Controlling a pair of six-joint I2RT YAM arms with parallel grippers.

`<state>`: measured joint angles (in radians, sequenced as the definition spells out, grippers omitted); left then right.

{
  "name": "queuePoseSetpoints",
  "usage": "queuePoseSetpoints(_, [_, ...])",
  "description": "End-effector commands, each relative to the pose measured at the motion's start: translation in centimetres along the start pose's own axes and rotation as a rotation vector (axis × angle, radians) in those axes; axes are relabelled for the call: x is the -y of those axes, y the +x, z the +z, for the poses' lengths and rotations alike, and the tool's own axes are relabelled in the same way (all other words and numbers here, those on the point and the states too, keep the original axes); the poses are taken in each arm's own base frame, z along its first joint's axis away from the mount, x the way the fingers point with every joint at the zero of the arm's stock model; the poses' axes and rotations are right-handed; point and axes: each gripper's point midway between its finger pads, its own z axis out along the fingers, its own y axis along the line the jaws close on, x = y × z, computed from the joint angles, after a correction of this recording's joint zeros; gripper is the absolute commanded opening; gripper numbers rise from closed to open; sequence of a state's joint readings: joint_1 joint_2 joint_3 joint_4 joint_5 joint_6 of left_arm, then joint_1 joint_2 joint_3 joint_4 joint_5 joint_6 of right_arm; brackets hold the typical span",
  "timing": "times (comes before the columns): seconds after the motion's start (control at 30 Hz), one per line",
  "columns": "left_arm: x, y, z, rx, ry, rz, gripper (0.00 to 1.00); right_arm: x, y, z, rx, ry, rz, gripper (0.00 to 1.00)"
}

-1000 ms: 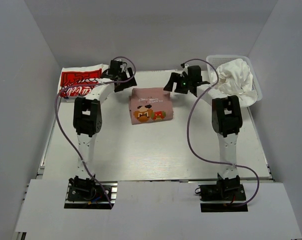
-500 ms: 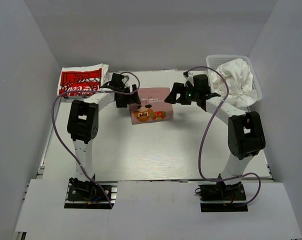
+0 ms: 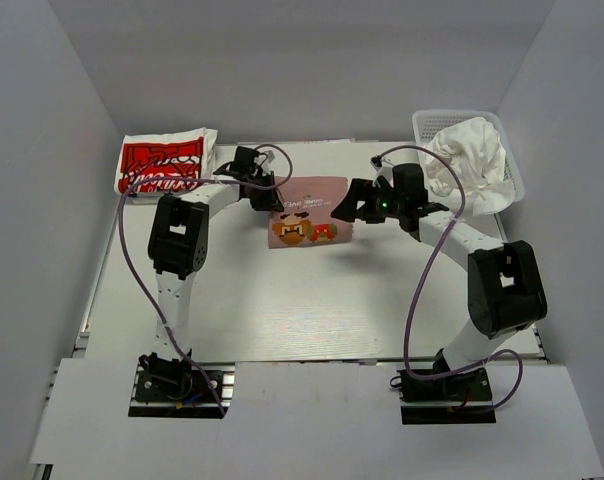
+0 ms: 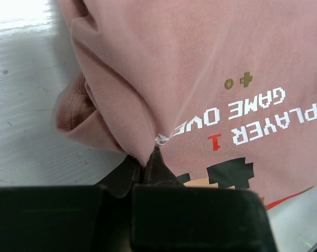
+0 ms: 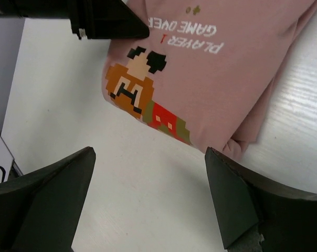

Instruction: Fold and stack the t-shirts

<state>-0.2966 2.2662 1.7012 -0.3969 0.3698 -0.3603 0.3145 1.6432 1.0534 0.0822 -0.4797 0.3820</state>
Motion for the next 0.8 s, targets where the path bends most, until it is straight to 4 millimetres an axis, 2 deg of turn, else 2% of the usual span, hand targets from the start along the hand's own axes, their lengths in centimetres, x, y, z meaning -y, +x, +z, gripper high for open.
queuePoseSetpoints(0.0, [0.4, -0.5, -1.1, -0.008, -0.043, 0.06, 0.0, -1.3, -0.9, -1.0, 0.044, -0.042, -0.026, 0.91])
queuePoseSetpoints(0.1, [1.3, -4.4, -4.5, 0.088, -0.1, 0.169, 0.0, -0.9, -0.3, -1.8, 0.05, -0.013, -0.036, 0.91])
queuePoseSetpoints(0.13, [2.3, -5.9, -6.4, 0.132, -0.101, 0.211, 0.0, -0.6, -0.1, -1.9, 0.055, 0.009, -0.045, 0.91])
queuePoseSetpoints(0.2, [2.7, -7.8, -9.1, 0.177, -0.128, 0.301, 0.0, -0.6, 0.1, -2.4, 0.063, 0.023, -0.06, 0.91])
queuePoseSetpoints(0.23, [3.5, -8.9, -10.3, 0.205, -0.123, 0.331, 0.0, -0.3, 0.2, -2.6, 0.066, 0.033, -0.062, 0.91])
queuePoseSetpoints(0.33, [4.2, -9.9, -13.0, 0.209, -0.127, 0.41, 0.0, 0.2, 0.1, -2.7, 0.067, 0.063, -0.084, 0.91])
queuePoseSetpoints(0.4, [3.5, -10.5, -14.9, 0.216, -0.202, 0.464, 0.0, 0.6, 0.2, -2.8, 0.059, 0.088, -0.078, 0.91])
queuePoseSetpoints(0.5, [2.3, -11.5, -16.7, 0.225, -0.285, 0.539, 0.0, 0.7, 0.2, -2.7, 0.058, 0.088, -0.085, 0.91])
queuePoseSetpoints(0.6, [1.5, -11.8, -17.8, 0.213, -0.349, 0.605, 0.0, 0.7, 0.2, -2.7, 0.063, 0.089, -0.084, 0.91])
queuePoseSetpoints(0.63, [1.4, -12.5, -18.5, 0.226, -0.375, 0.649, 0.0, 0.8, 0.3, -2.8, 0.062, 0.092, -0.082, 0.91])
queuePoseSetpoints(0.73, [-0.4, -14.1, -20.7, 0.241, -0.513, 0.695, 0.0, 0.7, 0.1, -2.9, 0.066, 0.096, -0.085, 0.91])
queuePoseSetpoints(0.77, [-1.0, -14.1, -20.6, 0.228, -0.541, 0.707, 0.0, 0.7, 0.0, -2.9, 0.07, 0.098, -0.088, 0.91])
